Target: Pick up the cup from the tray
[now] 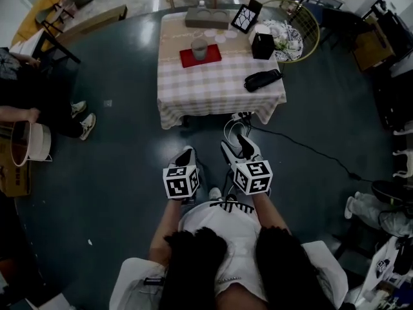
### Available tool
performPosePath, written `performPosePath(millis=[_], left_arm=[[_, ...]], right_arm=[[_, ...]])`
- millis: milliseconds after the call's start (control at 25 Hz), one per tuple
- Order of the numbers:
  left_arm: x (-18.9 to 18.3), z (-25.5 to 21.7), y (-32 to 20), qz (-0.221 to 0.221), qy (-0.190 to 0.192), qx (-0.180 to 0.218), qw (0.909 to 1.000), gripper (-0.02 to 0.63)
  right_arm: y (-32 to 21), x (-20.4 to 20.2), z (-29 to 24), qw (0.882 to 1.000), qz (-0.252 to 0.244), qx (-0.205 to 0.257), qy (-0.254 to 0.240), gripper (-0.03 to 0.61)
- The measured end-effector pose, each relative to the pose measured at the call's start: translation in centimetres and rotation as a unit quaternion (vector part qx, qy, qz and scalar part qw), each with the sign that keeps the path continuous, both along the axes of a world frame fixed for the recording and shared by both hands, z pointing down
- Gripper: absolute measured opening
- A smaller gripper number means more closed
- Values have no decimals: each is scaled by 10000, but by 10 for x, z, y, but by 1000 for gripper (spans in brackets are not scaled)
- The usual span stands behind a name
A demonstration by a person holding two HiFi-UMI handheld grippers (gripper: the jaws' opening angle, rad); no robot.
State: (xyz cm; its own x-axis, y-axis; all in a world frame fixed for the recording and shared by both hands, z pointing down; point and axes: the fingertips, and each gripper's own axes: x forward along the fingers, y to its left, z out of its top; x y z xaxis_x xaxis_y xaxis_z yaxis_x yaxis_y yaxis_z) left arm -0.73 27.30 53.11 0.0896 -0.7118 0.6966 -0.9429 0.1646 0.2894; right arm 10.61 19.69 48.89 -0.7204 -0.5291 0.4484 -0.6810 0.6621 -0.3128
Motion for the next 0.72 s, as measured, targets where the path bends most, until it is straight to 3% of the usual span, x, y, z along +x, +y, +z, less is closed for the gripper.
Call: performPosePath(millis=[280,720], left_arm=[[-31,-6,-42,36,59,71,10000,5],[-93,-10,-126,267,10,45,9996,5]], right_arm=[[-35,-27,4,9999,79,-79,109,244],[-118,-107,-9,10000,54,32,62,301]])
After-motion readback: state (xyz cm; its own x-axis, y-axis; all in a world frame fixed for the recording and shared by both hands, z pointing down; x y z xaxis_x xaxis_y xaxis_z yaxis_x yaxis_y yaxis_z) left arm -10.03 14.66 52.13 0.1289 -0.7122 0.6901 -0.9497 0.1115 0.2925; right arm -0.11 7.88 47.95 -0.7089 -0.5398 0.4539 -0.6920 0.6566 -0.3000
